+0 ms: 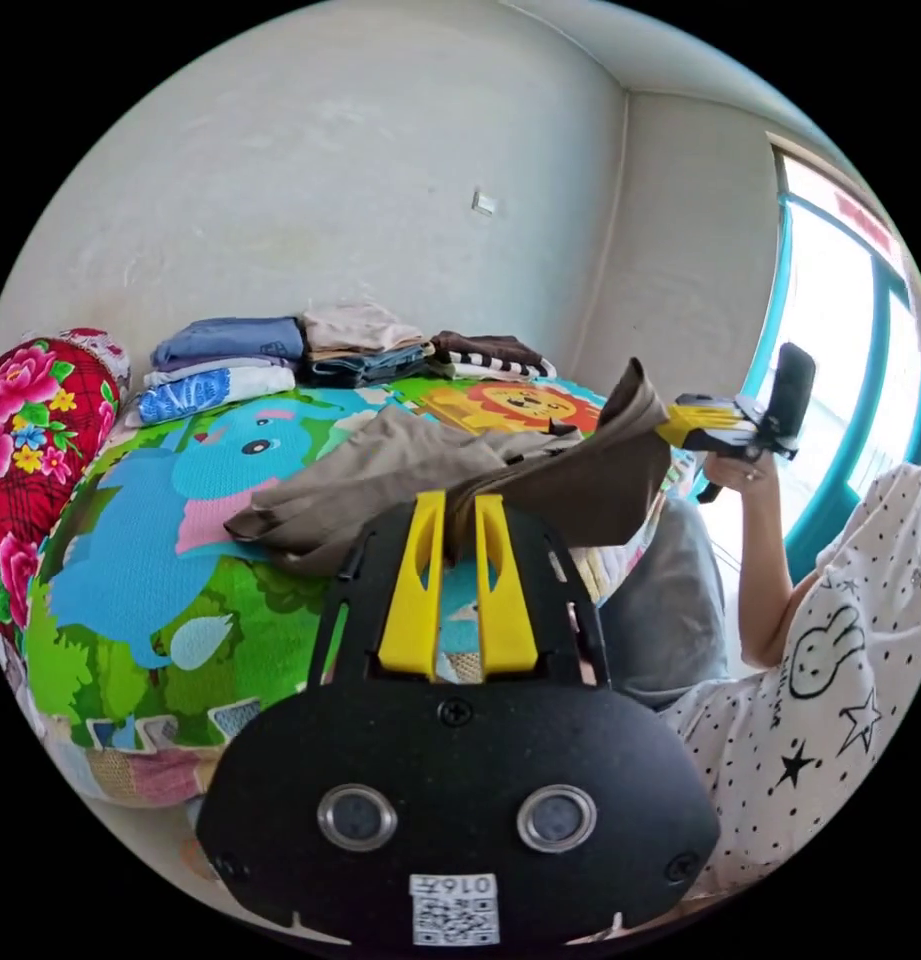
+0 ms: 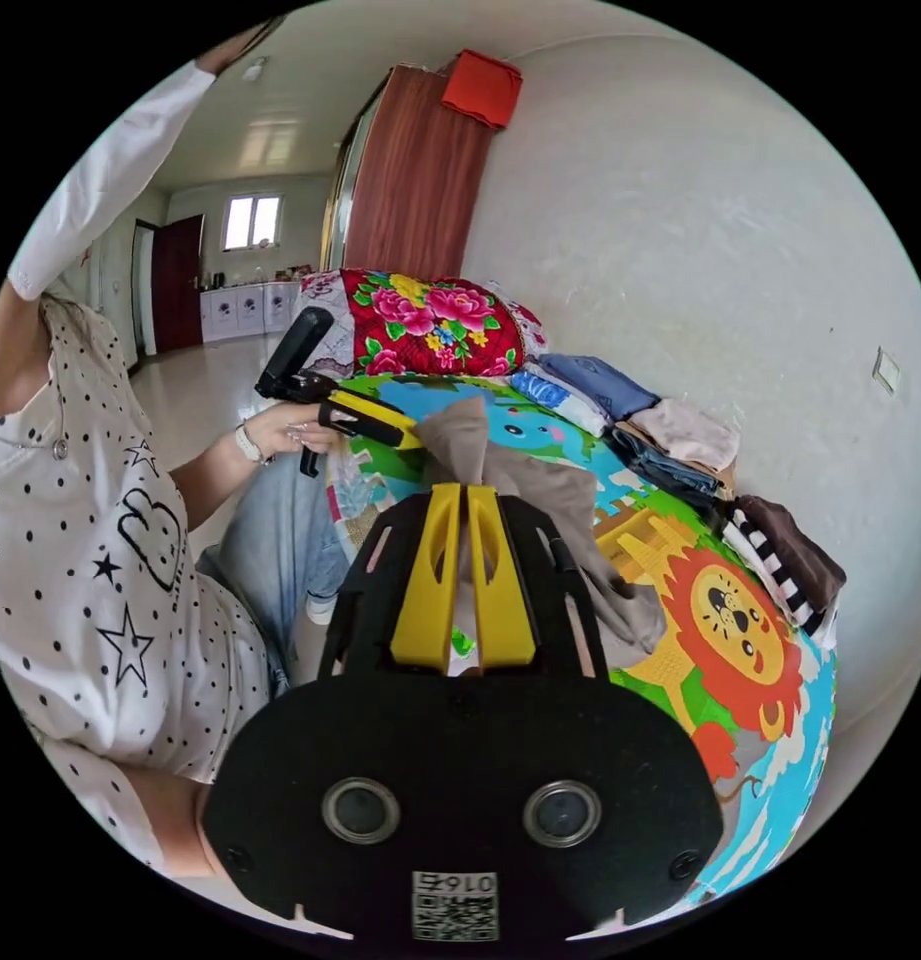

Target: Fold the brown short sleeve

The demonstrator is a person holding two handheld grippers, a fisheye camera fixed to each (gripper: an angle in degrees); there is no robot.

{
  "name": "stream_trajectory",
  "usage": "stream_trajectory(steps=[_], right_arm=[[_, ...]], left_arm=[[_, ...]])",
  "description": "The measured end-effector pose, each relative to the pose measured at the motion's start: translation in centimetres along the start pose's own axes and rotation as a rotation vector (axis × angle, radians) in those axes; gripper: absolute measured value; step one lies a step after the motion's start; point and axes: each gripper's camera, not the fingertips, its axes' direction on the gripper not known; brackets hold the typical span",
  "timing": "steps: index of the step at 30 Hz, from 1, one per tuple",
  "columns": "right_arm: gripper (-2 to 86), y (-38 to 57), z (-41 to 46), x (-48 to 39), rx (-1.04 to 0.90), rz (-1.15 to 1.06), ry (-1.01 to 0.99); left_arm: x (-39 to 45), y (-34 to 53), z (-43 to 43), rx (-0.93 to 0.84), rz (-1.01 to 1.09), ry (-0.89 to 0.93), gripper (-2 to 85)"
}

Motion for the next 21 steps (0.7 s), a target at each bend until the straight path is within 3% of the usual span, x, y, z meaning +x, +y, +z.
stream_trajectory(steps=[10,16,21], right_arm=[[0.1,3.4,-3.0,-4.9,0.016,-0.251,0.005],[0.1,5.2,-4.9,-5.9,-0.006,-0.246,0.029],[0.0,6.2,-6.6,-5.9,-0.011,-0.218,0.031]], left_arm=[[0.7,-1.2,-1.5,0.095,-0.024,-0.052,8.0],[4.1,-2.7,4.6,-0.117,0.117,0.060,8.1],[6.9,-2.2,9.9,-0.358,0.175,-0.051,9.1]])
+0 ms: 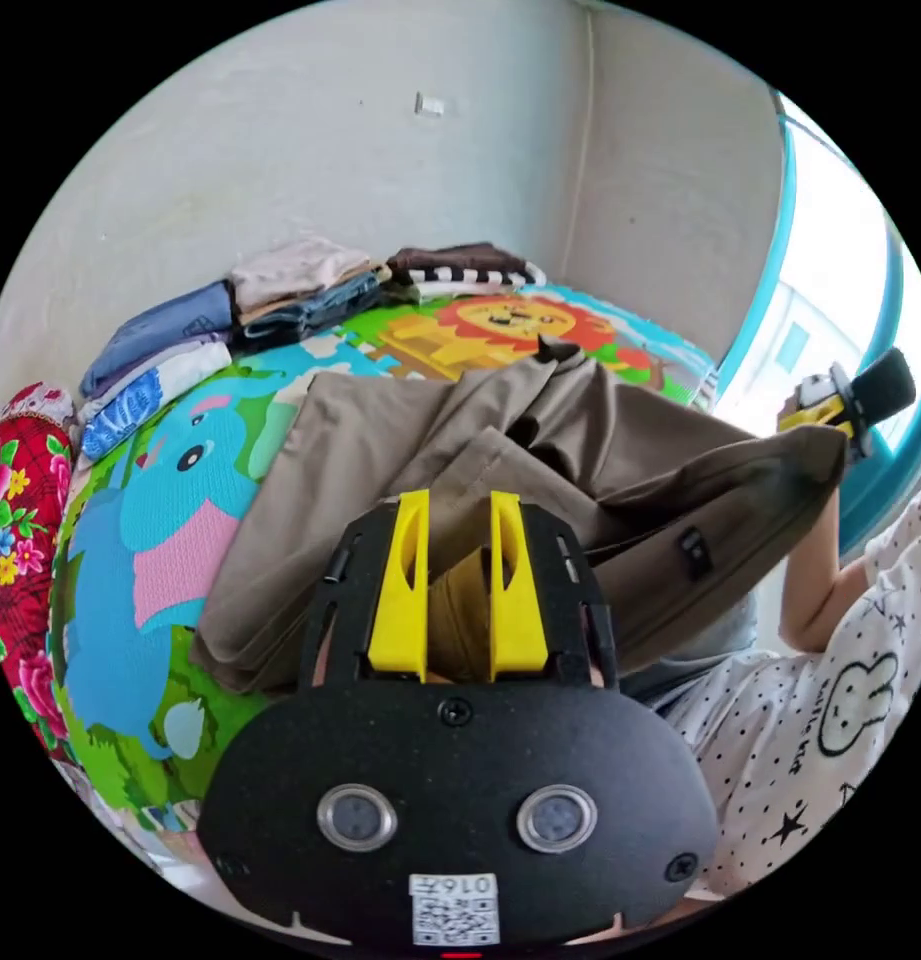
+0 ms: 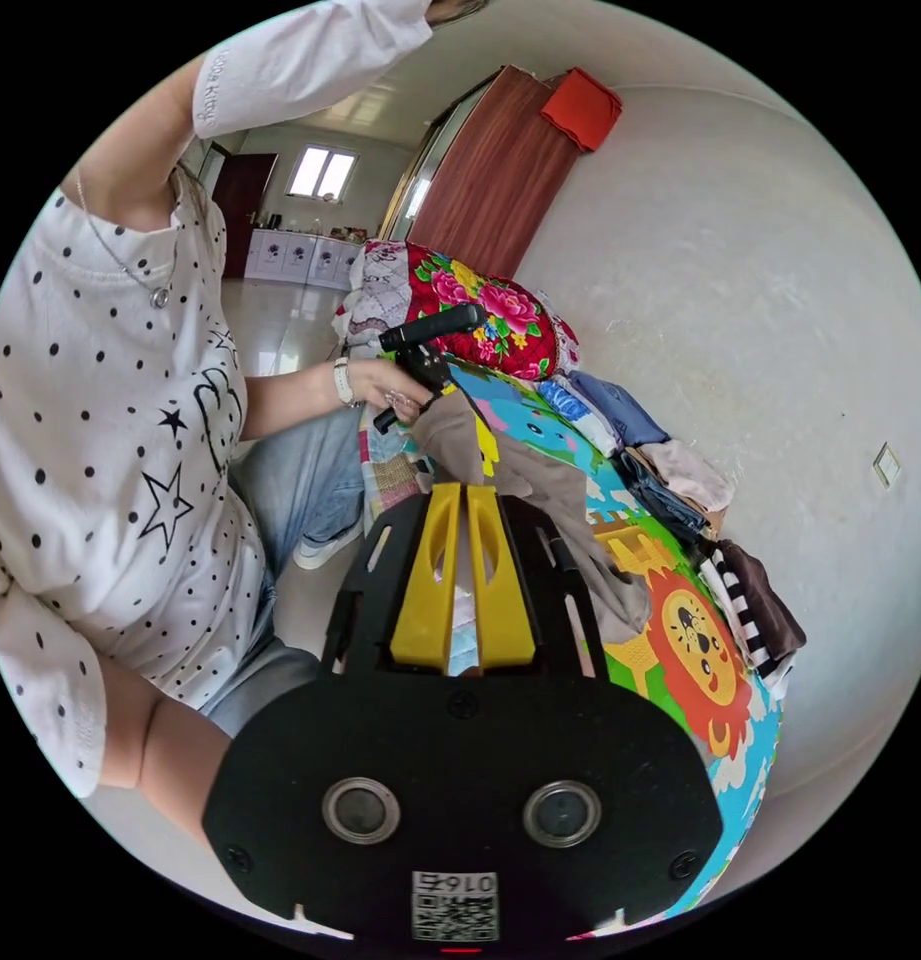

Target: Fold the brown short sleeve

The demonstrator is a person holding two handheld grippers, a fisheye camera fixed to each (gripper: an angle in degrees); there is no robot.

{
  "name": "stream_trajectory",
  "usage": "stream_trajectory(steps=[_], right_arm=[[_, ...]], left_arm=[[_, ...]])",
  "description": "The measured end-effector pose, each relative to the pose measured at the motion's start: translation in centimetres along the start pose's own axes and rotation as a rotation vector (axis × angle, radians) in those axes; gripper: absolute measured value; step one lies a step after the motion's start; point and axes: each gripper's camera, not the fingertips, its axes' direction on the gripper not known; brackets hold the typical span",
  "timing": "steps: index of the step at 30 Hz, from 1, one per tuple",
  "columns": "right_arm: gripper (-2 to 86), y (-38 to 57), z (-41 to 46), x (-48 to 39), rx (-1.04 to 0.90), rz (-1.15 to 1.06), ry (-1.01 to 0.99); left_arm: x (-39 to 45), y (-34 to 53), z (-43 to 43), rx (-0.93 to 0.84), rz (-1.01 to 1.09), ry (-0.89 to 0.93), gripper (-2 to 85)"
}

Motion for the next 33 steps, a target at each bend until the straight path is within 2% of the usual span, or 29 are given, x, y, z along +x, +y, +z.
stream_trajectory(steps=[5,8,10,13,16,22,24,27,31,33], right_arm=[[-0.1,1.3,-2.6,1.1,0.127,0.079,0.001],[0.2,2.0,-3.4,2.6,0.185,0.177,-0.034],[0.7,1.9,-2.6,3.4,0.154,0.247,-0.063],[3.9,1.9,0.5,4.4,-0.013,0.390,-0.136],[11.7,2.2,4.1,3.5,-0.184,0.476,-0.161],[13.5,0.5,7.5,-0.4,-0.242,0.563,0.101],[8.8,0.0,8.1,-0.2,-0.307,0.577,0.213],[1.6,-0.2,7.2,0.9,-0.321,0.564,0.243],[0.1,0.6,4.4,3.1,-0.272,0.638,0.253],[-0.2,1.3,1.8,4.3,-0.231,0.688,0.354]], left_arm=[[4.3,1.0,0.2,-0.017,0.169,-0.160,3.5],[4.6,1.6,-0.4,0.000,0.109,-0.137,0.0],[4.2,2.2,-0.8,0.023,0.056,-0.090,-0.4],[3.5,3.2,-1.3,0.053,-0.032,-0.016,-0.7],[3.5,4.2,-2.3,0.087,-0.103,-0.008,-0.8],[4.4,6.4,-5.7,0.198,-0.196,-0.078,-0.9],[5.0,7.4,-7.1,0.236,-0.214,-0.103,-0.9],[5.5,9.1,-9.6,0.287,-0.248,-0.185,-0.9],[5.3,12.1,-13.3,0.374,-0.327,-0.221,-0.9],[5.3,14.2,-15.9,0.443,-0.386,-0.246,-0.9]])
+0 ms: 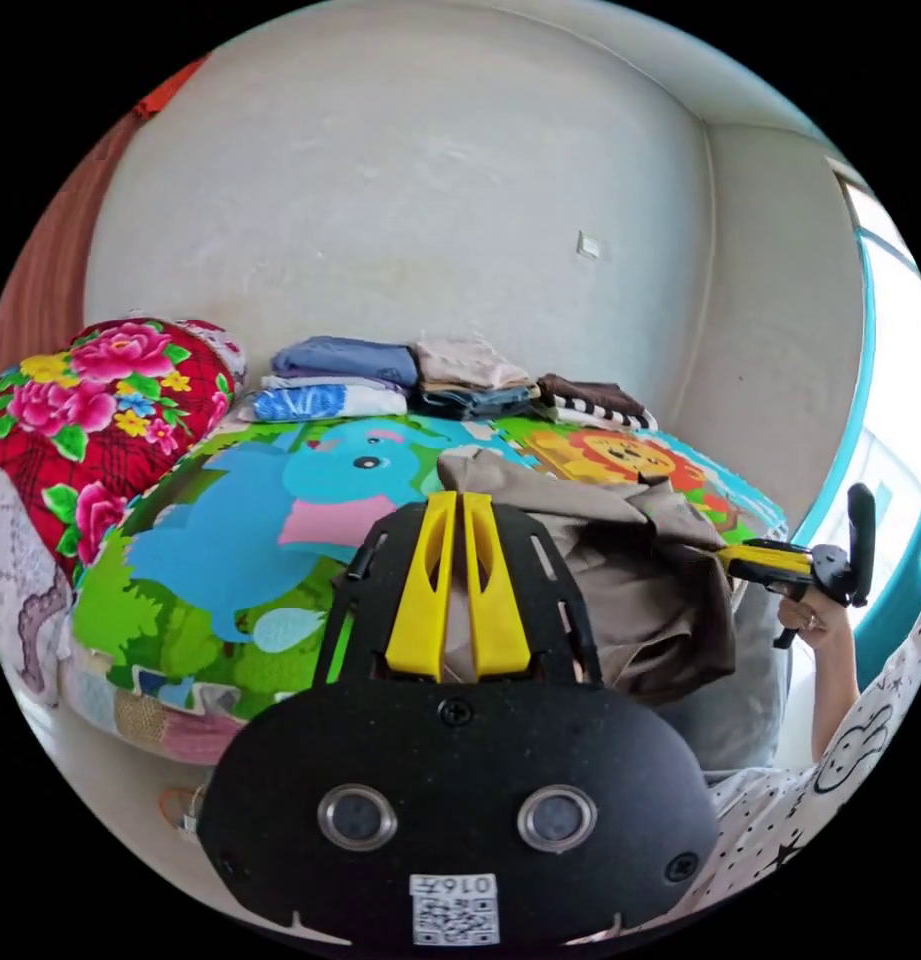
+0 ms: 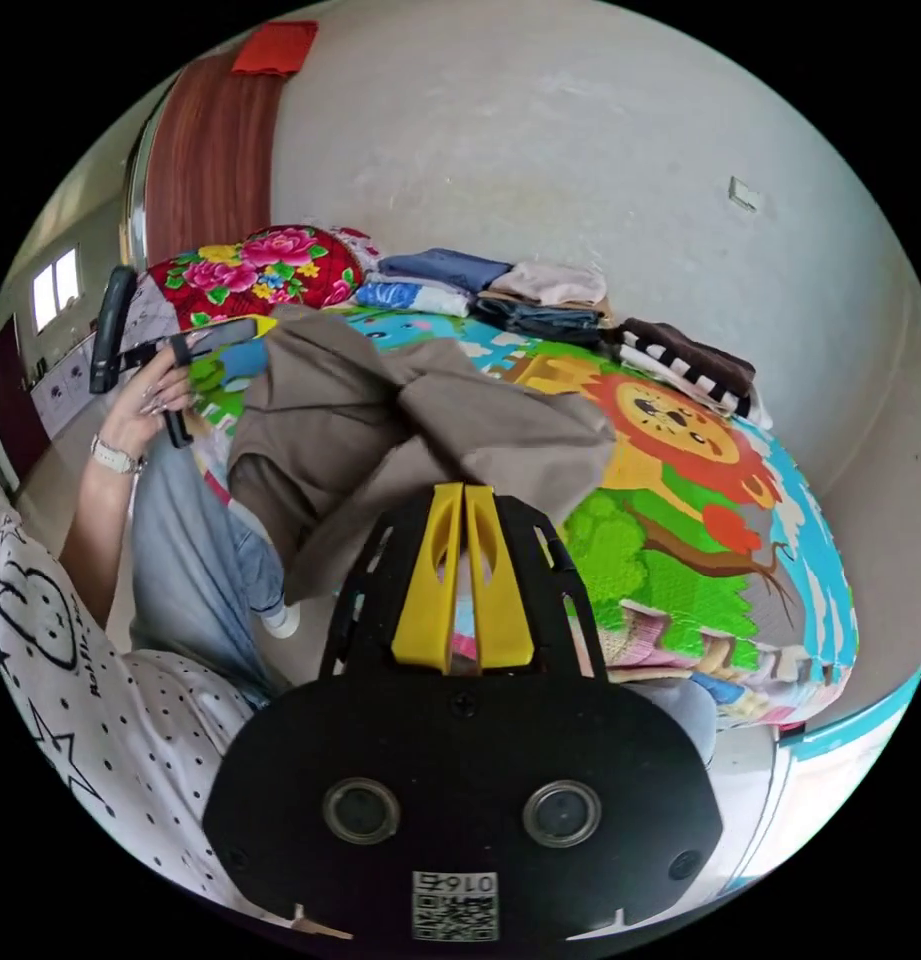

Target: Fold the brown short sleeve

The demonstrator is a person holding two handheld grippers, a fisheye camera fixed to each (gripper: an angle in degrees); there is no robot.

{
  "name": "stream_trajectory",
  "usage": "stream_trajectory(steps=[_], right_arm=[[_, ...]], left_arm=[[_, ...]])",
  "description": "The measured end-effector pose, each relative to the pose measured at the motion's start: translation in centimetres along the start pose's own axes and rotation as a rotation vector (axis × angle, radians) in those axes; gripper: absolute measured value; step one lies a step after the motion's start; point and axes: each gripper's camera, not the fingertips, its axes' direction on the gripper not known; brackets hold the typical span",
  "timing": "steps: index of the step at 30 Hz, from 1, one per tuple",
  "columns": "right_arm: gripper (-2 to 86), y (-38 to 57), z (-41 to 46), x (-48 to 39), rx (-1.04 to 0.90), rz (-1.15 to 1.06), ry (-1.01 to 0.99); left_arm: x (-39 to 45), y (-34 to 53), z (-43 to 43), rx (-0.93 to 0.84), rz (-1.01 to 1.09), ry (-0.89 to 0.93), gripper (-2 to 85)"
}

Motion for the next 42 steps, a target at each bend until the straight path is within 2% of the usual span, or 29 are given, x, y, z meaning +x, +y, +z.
stream_trajectory(steps=[7,9,14,19,22,24,25,26,29,30,31,32,33,34,36,38,39,42], right_arm=[[-0.4,0.5,-3.8,4.3,0.100,0.181,0.289],[-0.5,0.6,-5.0,5.7,0.124,0.240,0.380],[-0.5,0.8,-6.8,7.8,0.165,0.327,0.356],[-0.5,-0.3,-9.3,7.3,0.305,0.246,0.339],[-0.5,-3.9,-10.2,7.1,0.317,0.096,0.338],[-0.5,-7.6,-12.6,7.5,0.364,-0.002,0.377],[-0.5,-8.4,-13.6,7.6,0.374,-0.029,0.381],[-0.5,-9.7,-15.9,8.1,0.440,-0.026,0.439],[-0.3,-11.9,-20.7,9.6,0.586,0.001,0.998],[-0.1,-12.9,-21.7,10.5,0.581,-0.020,1.065],[-0.1,-13.5,-22.1,10.9,0.553,-0.051,1.030],[0.0,-14.5,-22.4,11.6,0.482,-0.104,0.851],[0.4,-15.2,-22.1,12.2,0.417,-0.131,0.581],[0.6,-15.4,-21.6,12.4,0.387,-0.152,0.434],[3.3,-15.3,-17.4,12.4,0.221,-0.210,-0.079],[7.6,-14.5,-12.7,11.2,0.045,-0.239,-0.275],[9.8,-13.7,-9.5,10.1,-0.052,-0.248,-0.311],[13.5,-11.9,-4.0,7.4,-0.176,-0.231,-0.315]], left_arm=[[-0.7,1.4,-6.8,0.091,-0.067,-0.155,-0.9],[-0.8,2.2,-9.3,0.146,-0.112,-0.258,-0.9],[-2.0,4.1,-15.1,0.229,-0.241,-0.368,-0.9],[-0.7,5.0,-19.7,0.258,-0.219,-0.383,-0.9],[1.3,2.5,-20.3,0.235,-0.072,-0.346,-0.9],[3.3,-1.4,-20.9,0.207,0.089,-0.383,-0.9],[3.8,-2.3,-21.7,0.223,0.100,-0.400,-0.9],[4.6,-3.9,-24.0,0.287,0.120,-0.418,-0.9],[6.1,-6.7,-30.3,0.444,0.151,-0.507,-0.9],[6.3,-7.5,-32.0,0.482,0.137,-0.553,-0.9],[6.4,-7.9,-32.5,0.491,0.133,-0.568,-0.9],[6.8,-8.8,-32.7,0.475,0.156,-0.583,-0.9],[7.3,-9.6,-32.2,0.425,0.184,-0.577,-0.9],[7.6,-9.9,-31.9,0.399,0.191,-0.566,-0.9],[9.3,-10.1,-30.3,0.331,0.247,-0.521,-0.9],[10.7,-9.8,-29.3,0.307,0.286,-0.550,-0.9],[11.4,-9.5,-28.9,0.298,0.302,-0.572,-0.9],[12.8,-9.0,-28.2,0.242,0.340,-0.559,-0.9]])
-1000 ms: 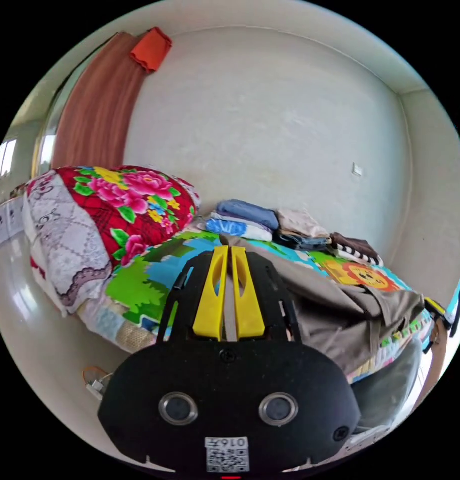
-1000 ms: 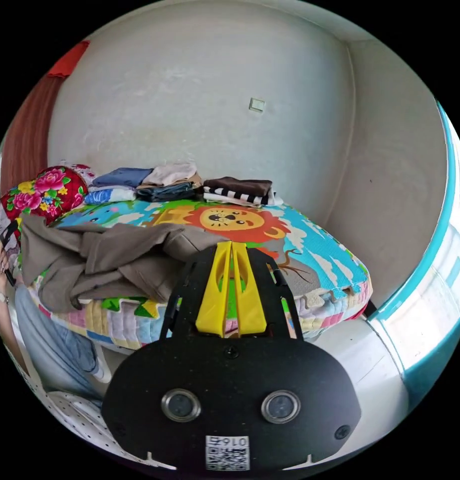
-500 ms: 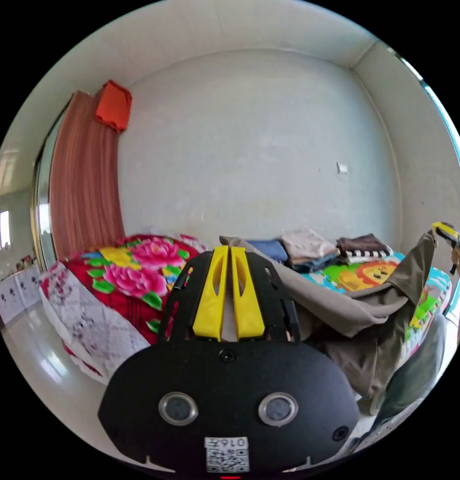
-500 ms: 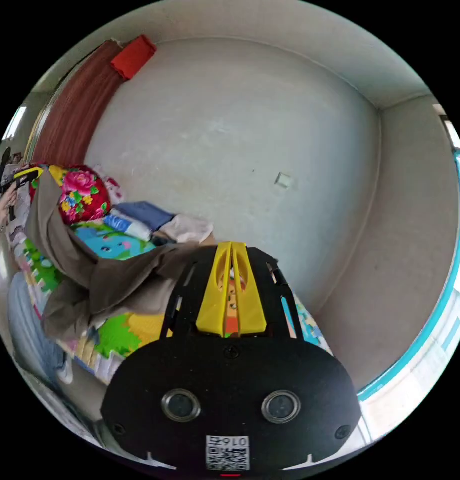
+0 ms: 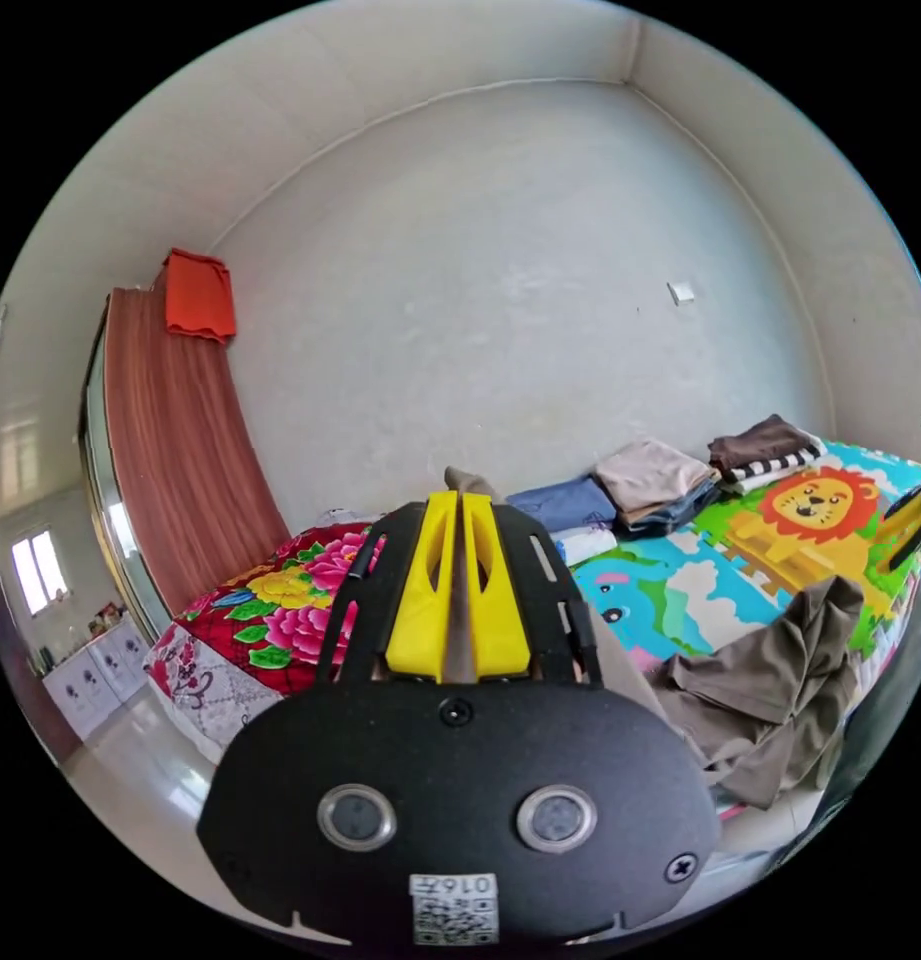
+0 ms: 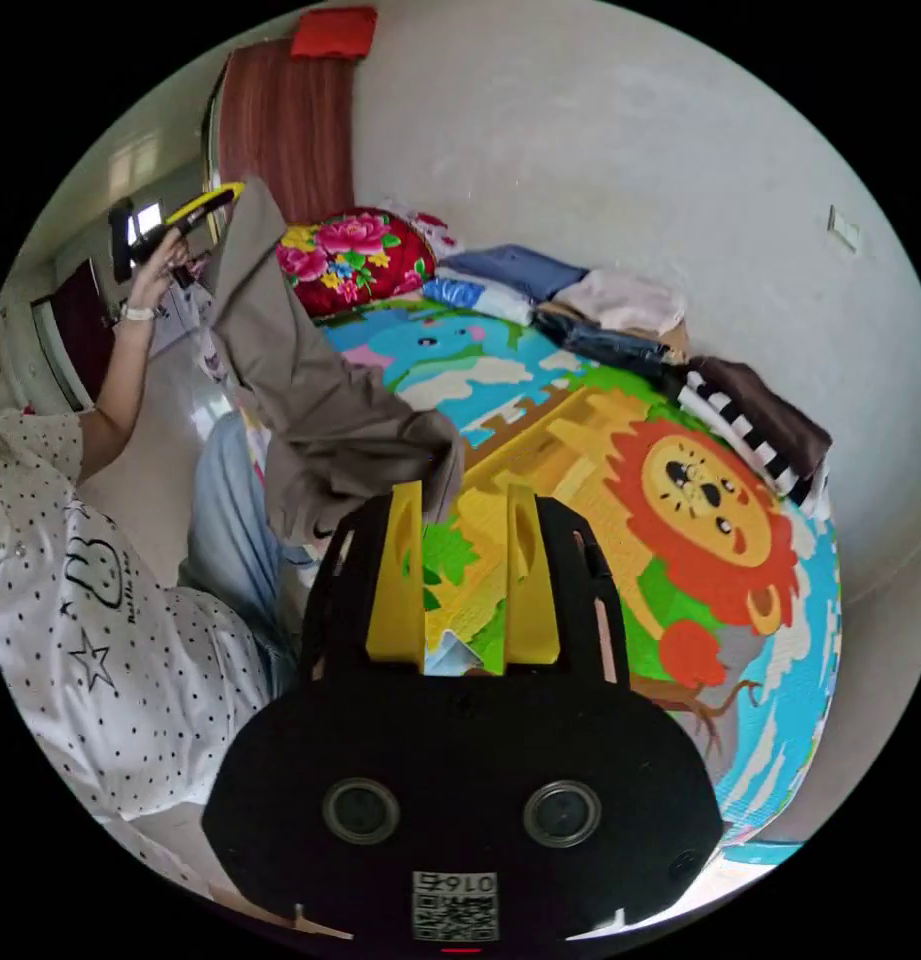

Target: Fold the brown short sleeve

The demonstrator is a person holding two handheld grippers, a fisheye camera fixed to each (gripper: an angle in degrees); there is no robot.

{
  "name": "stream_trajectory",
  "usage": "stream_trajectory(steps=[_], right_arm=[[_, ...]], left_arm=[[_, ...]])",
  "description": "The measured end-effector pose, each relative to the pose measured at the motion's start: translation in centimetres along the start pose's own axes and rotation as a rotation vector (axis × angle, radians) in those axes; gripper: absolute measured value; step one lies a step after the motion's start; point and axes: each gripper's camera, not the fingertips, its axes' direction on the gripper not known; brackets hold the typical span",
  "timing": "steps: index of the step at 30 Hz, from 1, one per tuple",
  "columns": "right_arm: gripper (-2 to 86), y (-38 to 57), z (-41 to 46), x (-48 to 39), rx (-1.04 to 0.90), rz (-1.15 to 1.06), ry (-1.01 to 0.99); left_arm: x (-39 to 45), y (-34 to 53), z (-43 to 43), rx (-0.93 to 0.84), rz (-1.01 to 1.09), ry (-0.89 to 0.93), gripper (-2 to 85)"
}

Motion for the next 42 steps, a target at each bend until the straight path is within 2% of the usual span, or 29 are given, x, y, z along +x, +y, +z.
stream_trajectory(steps=[4,6,7,11,15,17,20,21,24,26,31,35,40,42], right_arm=[[13.7,-0.5,3.0,-0.1,0.034,0.087,-0.139],[4.4,-1.0,3.6,-0.2,0.080,0.120,-0.205],[3.9,-1.1,3.5,-0.5,0.094,0.103,-0.218],[1.8,-3.2,-0.4,-3.4,0.239,-0.099,-0.299],[1.1,-4.6,-10.0,-2.1,0.548,-0.172,-0.169],[0.9,-4.8,-14.0,-0.8,0.622,-0.167,-0.073],[0.8,-4.9,-18.7,2.0,0.594,-0.084,0.081],[0.8,-4.0,-20.7,3.1,0.670,-0.037,0.129],[0.8,-0.5,-26.0,4.4,0.924,-0.002,0.200],[0.8,0.9,-28.4,5.0,0.986,0.022,0.253],[0.8,1.1,-30.4,6.9,0.909,0.075,0.389],[1.0,-3.3,-27.2,11.2,0.656,0.138,0.431],[1.8,-10.4,-20.6,17.5,0.463,0.228,0.594],[2.9,-13.5,-16.0,20.8,0.319,0.251,0.625]], left_arm=[[0.8,0.7,-0.6,-0.050,-0.016,0.109,-0.9],[1.4,2.2,-0.8,-0.107,-0.042,0.246,-0.9],[1.5,2.6,-1.0,-0.115,-0.046,0.267,-0.9],[1.6,4.1,-3.5,-0.110,-0.024,0.186,-0.9],[-0.8,1.8,-5.5,-0.068,-0.027,0.066,-0.9],[-2.9,0.2,-6.2,-0.023,-0.087,0.011,-0.9],[-6.6,-1.7,-8.0,0.143,-0.238,-0.114,-0.9],[-7.6,-2.4,-8.3,0.178,-0.266,-0.168,-0.9],[-9.6,-4.1,-8.2,0.254,-0.338,-0.158,-0.9],[-10.2,-5.4,-7.2,0.259,-0.341,-0.087,-0.9],[-10.3,-8.4,-0.8,0.189,-0.345,0.114,-0.9],[-8.0,-10.9,10.6,-0.049,-0.310,0.200,-0.9],[-2.9,-13.5,24.3,-0.195,-0.216,0.145,-0.8],[0.0,-14.4,31.2,-0.285,-0.153,0.116,-0.6]])
